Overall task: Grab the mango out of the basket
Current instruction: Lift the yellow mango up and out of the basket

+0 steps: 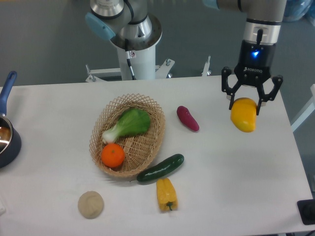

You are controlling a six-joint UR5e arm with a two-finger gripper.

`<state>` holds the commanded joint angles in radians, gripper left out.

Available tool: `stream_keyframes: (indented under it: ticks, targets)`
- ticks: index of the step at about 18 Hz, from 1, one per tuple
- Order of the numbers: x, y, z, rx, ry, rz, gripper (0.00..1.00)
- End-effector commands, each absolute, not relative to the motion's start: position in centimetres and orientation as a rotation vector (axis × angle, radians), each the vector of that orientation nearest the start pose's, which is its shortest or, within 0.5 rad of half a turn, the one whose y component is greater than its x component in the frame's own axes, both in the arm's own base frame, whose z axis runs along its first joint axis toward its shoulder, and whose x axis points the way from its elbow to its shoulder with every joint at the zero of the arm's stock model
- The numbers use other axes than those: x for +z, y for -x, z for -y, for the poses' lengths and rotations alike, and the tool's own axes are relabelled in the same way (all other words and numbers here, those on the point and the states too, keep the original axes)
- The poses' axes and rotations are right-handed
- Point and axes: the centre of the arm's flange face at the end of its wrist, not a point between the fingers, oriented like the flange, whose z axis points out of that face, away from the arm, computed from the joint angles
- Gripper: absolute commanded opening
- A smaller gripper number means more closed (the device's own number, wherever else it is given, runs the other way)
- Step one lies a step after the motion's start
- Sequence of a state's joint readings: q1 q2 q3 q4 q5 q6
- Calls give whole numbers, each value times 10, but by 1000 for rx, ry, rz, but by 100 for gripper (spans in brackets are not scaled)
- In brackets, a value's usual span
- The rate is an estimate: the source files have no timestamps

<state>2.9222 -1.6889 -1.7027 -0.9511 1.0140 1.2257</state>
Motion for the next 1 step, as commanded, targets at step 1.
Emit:
stream_keyframes:
  ticks: [1]
  targets:
    - [446, 500, -302, 251, 2500, 21, 35]
